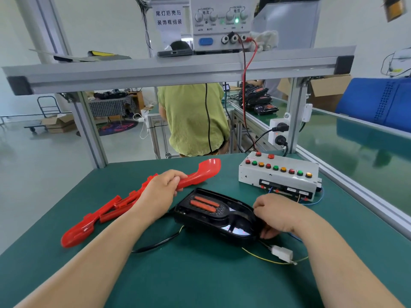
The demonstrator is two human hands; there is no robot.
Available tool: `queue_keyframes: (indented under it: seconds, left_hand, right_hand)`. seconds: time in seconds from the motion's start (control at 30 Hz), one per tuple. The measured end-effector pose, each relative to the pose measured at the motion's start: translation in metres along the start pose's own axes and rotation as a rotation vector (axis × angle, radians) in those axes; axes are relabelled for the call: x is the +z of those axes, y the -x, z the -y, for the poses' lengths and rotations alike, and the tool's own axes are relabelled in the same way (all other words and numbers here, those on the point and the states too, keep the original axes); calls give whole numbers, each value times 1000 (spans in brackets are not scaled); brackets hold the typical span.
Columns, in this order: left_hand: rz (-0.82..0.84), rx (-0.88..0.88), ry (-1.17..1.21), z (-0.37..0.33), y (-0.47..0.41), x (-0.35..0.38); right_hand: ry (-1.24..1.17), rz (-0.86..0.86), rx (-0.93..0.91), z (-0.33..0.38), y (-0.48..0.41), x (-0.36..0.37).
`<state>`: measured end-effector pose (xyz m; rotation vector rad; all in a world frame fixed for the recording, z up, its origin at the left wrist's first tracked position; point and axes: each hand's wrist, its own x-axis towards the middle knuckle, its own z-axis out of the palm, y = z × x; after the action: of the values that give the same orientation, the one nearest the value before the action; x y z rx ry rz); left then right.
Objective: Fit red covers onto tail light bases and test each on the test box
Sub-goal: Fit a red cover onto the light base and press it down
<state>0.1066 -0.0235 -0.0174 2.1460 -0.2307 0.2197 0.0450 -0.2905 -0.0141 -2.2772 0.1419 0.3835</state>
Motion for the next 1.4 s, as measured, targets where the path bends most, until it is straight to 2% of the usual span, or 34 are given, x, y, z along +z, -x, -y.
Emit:
queue_keyframes:
  seconds: [0.2, 0.33, 0.43, 0.53, 0.7, 0.9, 1.17, 1.4]
  left_hand:
    - [144, 37, 212, -6, 18, 4]
    - [122, 96, 240, -9, 29, 0]
    - [125, 140, 215, -13, 36, -6]
    - [155, 203, 183, -18, 44, -11]
    - [215, 297, 78, -23, 51, -12]
    - [293, 281, 39, -22, 52, -12]
    - [251, 265, -65, -26, 58, -4]
    - [286, 369, -175, -26, 61, 0]
  right_hand:
    - [-36, -122, -74, 2, -4, 7]
    - [-29, -241, -141, -2, -15, 11]
    - [-401, -291, -120, -4, -24, 19]
    - [-868, -153, -97, -1, -28, 25]
    - [-1179, -21, -34, 1, -26, 29]
    - [-1218, 12, -89, -1, -24, 29]
    - [-1279, 43, -83, 0, -23, 31]
    - [-1247, 133, -78, -3, -21, 25]
